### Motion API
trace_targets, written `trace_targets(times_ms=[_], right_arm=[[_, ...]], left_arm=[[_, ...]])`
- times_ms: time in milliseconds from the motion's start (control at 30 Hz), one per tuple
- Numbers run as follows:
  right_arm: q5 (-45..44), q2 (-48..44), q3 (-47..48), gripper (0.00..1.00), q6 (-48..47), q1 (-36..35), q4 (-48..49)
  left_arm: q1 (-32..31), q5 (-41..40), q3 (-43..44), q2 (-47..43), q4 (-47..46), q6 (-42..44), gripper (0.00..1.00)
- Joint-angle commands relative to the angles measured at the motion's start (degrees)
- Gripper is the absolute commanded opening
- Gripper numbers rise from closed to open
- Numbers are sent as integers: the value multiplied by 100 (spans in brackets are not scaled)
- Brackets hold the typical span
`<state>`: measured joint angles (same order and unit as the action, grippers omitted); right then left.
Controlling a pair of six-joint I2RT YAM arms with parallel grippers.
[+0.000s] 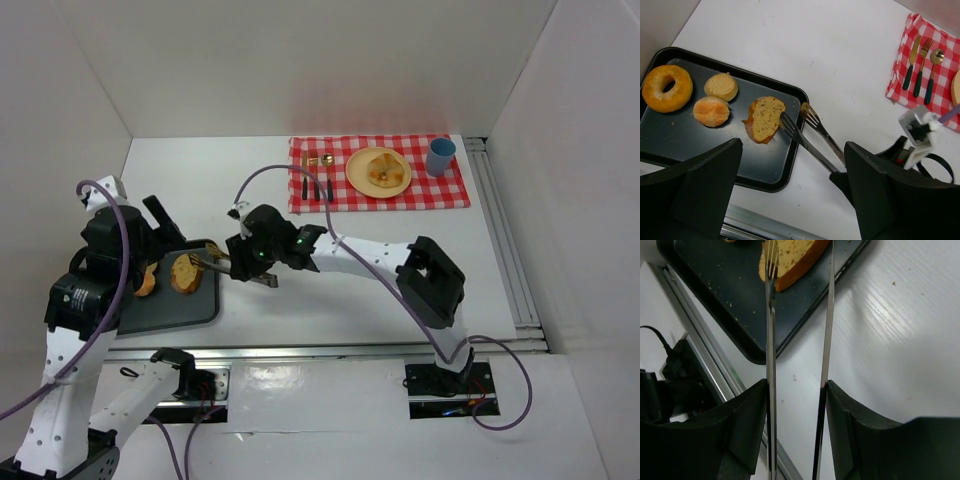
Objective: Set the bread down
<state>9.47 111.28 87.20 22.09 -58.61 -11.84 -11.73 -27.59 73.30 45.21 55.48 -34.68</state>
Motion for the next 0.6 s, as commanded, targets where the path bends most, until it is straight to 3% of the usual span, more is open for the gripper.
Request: trace_targets(times_ms=[0,333,567], right_arm=[[195,235,474,55,164,51,453],[318,1079,1177,57,164,-1,322],[231,1598,1923,57,41,-115,-310]], left_arm=[[-14,-71,185,-162,24,75,96],[-14,34,-79,-214,-29,75,96],[-14,35,-131,-267,-82,128,96]])
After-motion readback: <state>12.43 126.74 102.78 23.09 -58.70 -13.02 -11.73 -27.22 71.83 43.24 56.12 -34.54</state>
